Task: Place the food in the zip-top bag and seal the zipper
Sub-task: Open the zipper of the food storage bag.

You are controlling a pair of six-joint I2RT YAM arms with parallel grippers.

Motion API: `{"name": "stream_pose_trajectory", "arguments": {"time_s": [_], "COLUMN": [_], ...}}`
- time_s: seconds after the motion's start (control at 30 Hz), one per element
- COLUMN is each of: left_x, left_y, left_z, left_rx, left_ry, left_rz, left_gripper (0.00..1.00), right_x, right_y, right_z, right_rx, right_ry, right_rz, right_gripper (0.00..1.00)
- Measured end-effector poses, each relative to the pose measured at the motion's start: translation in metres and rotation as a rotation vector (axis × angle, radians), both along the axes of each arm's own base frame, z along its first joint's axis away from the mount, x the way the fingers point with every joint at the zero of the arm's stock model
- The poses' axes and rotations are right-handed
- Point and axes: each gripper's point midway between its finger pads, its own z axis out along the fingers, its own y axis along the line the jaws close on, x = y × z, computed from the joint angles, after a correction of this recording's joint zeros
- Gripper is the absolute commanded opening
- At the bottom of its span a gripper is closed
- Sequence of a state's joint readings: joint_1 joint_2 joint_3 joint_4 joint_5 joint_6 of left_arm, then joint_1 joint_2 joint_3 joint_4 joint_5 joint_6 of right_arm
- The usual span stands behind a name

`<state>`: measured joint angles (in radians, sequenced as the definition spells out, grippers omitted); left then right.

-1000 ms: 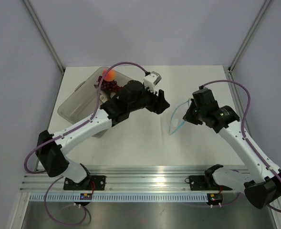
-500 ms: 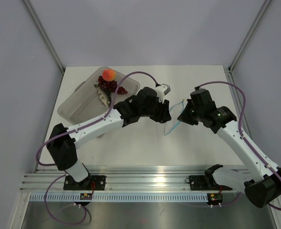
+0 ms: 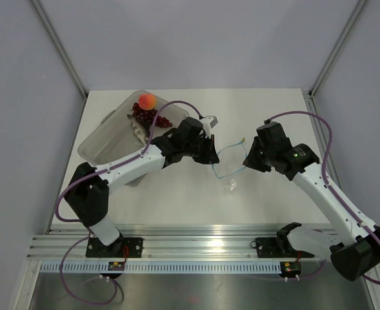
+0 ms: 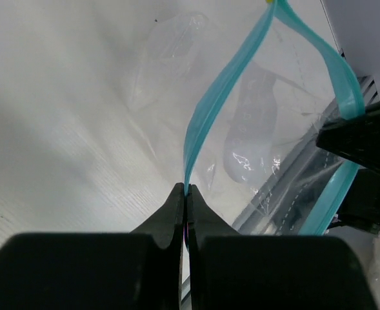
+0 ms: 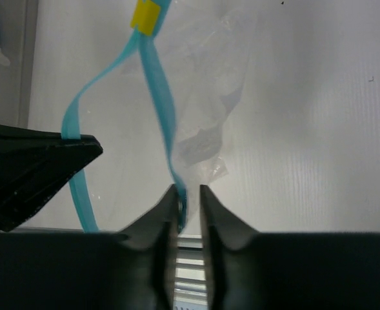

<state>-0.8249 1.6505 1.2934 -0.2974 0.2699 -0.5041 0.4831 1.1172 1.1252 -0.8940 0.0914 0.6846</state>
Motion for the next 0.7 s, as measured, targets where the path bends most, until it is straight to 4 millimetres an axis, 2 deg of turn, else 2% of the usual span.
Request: {"name": "stream_pose_trajectory", "arguments": {"time_s": [0.1,0.23,0.33,0.4,0.47,0.53,0.7], "left_x": [0.006,0.002,-0.002,-0.002,-0.002,-0.003,-0.004], "left_y": [0.008,0.007,0.006,0.005,0.004,0.004,0.004], "left_z": [-0.006,-0.01,-0.011,-0.01,-0.01,-0.01,-0.01], "left_rx": [-0.009,-0.025,-0.034,-0.043,-0.05,-0.054,-0.057], "left_ry": [0.036,0.064,0.077,0.079,0.078,0.081,0.084], "left_rz": [0.032,0.031,0.032,0.031,0.03,0.029,0.029], "left_gripper": [0.0,0.0,0.0,0.0,0.0,0.0,0.0], "right_x": [0.0,0.001,0.002,0.0,0.0,0.0,0.001], "right_y": [-0.001,0.002,0.009,0.012,0.014,0.017,0.025], "right_z": [-0.002,0.0,0.001,0.0,-0.001,0.0,0.004], "right_rx": [-0.006,0.013,0.05,0.07,0.086,0.103,0.136], "right_ry": [0.006,0.003,-0.002,0.004,0.005,0.006,-0.01], "right_rz": [-0.004,-0.004,0.0,0.004,0.001,-0.001,0.007], "right_gripper": [0.38,0.29,0.29,0.37,0.52,0.59,0.59]}}
